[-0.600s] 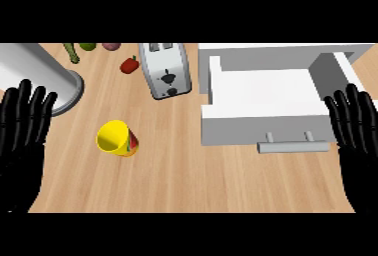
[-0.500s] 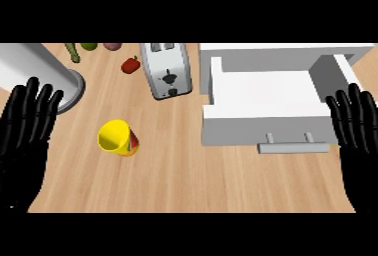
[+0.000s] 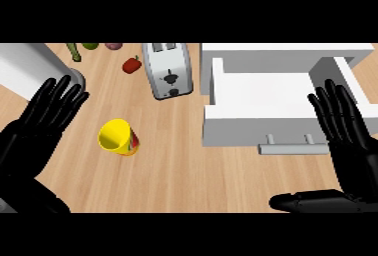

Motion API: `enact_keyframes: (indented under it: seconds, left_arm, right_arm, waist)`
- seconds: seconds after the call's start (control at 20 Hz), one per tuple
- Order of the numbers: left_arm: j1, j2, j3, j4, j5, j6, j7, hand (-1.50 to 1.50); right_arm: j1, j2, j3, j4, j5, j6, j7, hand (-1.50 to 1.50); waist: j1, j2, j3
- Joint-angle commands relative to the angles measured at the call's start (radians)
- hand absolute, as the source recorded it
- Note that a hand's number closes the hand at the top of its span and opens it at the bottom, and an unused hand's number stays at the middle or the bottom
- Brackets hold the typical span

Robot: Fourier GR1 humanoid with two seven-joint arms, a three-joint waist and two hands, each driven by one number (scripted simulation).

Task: Pick up the cup, place it into the drawer and close the drawer

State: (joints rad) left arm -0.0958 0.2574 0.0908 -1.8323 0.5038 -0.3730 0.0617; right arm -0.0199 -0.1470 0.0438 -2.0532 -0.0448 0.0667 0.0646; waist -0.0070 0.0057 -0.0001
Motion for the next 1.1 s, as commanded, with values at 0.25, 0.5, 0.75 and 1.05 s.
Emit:
enact_keyframes:
  seconds: [0.25,0.5,0.75,1.05]
  left_arm:
    - [-0.084,0.029,0.054,0.316,-0.016,-0.137,-0.070,-1.50]
    - [-0.198,0.044,0.074,0.558,-0.109,-0.160,-0.147,-1.50]
    - [-0.245,0.055,0.086,0.821,-0.242,-0.199,-0.340,-1.50]
    - [-0.243,0.064,0.070,1.017,-0.378,-0.187,-0.526,-1.50]
  right_arm:
    - [-0.151,-0.024,-0.085,0.152,-0.065,0.052,0.032,-1.50]
    - [-0.152,-0.022,-0.093,0.176,-0.055,0.069,-0.027,-1.50]
    - [-0.201,-0.009,-0.078,0.220,-0.024,0.058,-0.028,-1.50]
    - [-0.215,-0.035,-0.123,0.191,-0.052,0.076,-0.002,-1.50]
  waist:
    - [0.006,-0.004,0.000]
    - [0.001,-0.004,0.000]
    - [-0.001,-0.002,-0.001]
    - [-0.001,-0.002,-0.001]
